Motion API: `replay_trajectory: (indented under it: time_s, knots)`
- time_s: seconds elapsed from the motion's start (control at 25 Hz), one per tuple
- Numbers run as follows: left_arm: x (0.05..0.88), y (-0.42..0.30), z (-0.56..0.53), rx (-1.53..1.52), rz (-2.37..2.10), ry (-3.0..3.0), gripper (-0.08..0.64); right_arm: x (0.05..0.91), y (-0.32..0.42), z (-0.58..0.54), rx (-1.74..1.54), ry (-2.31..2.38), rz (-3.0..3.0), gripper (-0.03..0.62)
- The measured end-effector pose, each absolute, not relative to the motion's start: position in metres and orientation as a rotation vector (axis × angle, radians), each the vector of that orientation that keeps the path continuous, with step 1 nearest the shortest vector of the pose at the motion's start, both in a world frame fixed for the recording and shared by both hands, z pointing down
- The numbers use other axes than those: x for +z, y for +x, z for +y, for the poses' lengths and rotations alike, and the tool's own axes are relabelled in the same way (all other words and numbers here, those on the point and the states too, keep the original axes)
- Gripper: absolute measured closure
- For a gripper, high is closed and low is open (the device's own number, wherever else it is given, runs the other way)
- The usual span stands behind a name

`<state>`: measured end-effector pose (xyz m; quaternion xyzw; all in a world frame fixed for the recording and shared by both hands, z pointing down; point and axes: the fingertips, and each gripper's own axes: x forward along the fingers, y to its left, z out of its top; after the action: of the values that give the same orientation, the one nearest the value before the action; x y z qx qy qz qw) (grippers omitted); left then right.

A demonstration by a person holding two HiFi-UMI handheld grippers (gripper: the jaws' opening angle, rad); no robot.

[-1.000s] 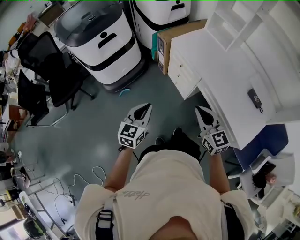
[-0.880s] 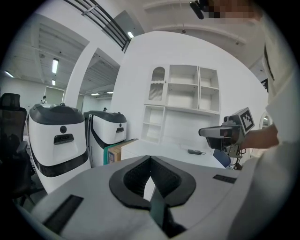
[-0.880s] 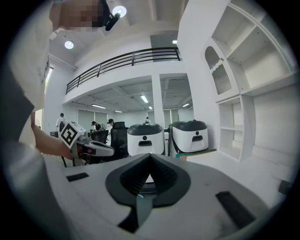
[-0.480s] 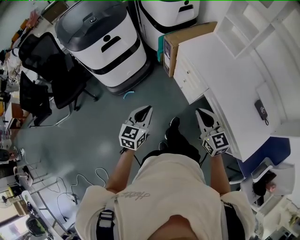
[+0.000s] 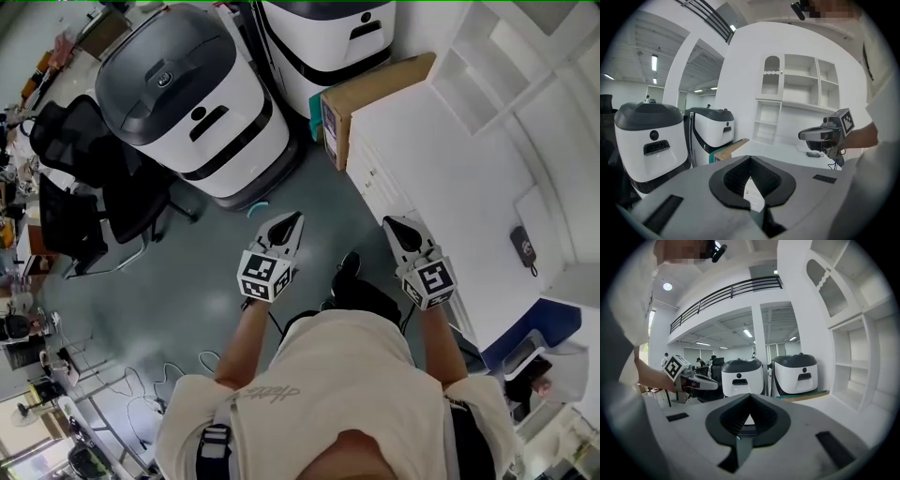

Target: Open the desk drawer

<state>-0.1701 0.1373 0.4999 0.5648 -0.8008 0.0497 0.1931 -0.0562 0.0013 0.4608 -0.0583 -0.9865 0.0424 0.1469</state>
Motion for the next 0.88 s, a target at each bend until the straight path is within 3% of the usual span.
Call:
replay_trajectory:
  time_s: [0.4, 0.88]
  knots:
    - [0.49, -0.214, 0.046, 0.187, -2.244, 1.599, 0.557, 0.467, -0.093, -0.094, 0.15, -0.127, -2.846, 0.591]
    - [0.501, -0.219, -0.027, 0.248, -2.08, 1.781, 0.557, 0.479, -0.086, -0.138, 0.216, 0.092, -2.86, 0.591]
